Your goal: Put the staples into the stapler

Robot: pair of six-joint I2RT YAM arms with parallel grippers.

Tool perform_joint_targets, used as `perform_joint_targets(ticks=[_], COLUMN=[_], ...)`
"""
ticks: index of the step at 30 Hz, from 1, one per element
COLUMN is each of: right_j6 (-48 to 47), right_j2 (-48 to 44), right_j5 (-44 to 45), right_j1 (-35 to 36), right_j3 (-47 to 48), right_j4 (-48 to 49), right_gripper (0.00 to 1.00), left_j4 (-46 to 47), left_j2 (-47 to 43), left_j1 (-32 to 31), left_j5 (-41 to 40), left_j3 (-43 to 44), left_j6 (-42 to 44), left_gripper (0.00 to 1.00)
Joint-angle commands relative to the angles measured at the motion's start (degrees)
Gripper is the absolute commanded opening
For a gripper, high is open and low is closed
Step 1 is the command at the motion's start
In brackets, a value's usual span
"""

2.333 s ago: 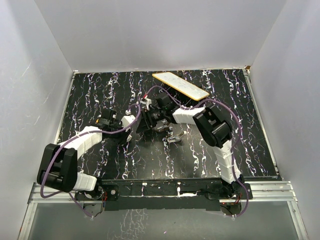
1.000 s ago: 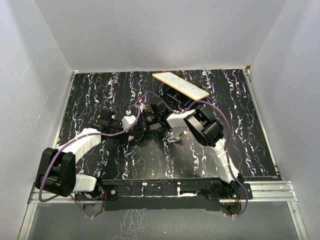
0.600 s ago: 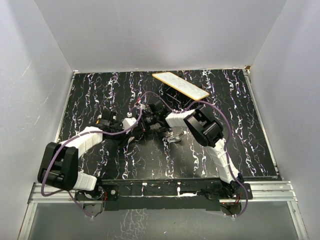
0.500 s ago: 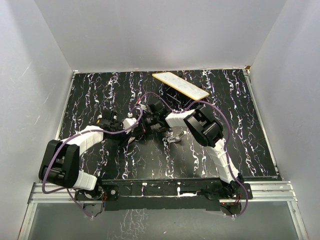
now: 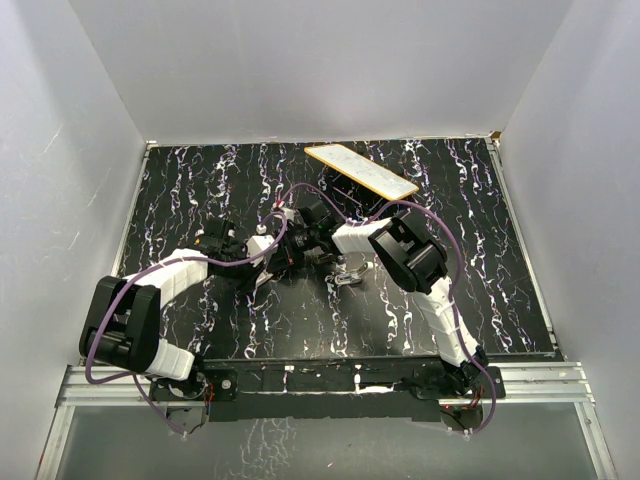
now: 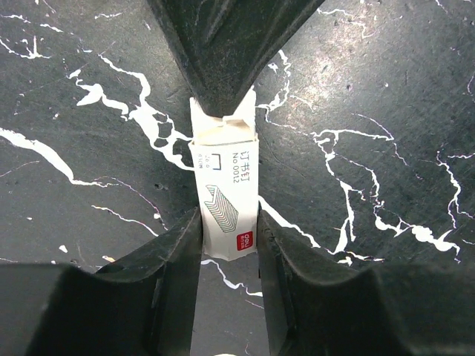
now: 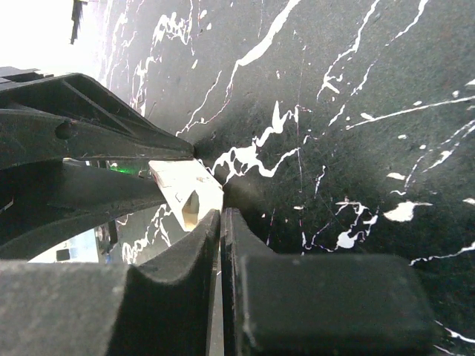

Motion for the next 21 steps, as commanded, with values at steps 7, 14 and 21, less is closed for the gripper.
perform_joint_targets(ticks=[7, 14, 21], right_j6=[-4.3, -6.0, -9.1], right_j2=[-3.0, -3.8, -4.8], right_j5=[2.5, 2.6, 3.7], right_j1=[-2.7, -3.3, -4.2], right_j3=[-0.7, -1.1, -1.3], right_j4=[-2.0, -3.0, -5.7], right_gripper=[0.08, 0.08, 0.08], left_j4=[-4.4, -5.9, -6.9], left_j2=[0.7, 0.4, -0.5], left_j1=[-0.3, -0.3, -0.3], left_j5=[-1.1, -1.9, -3.0], left_j3=[-0.7, -1.1, -1.9], left_j6=[1.4, 2.9, 3.9], left_gripper=[0.32, 0.33, 0.33])
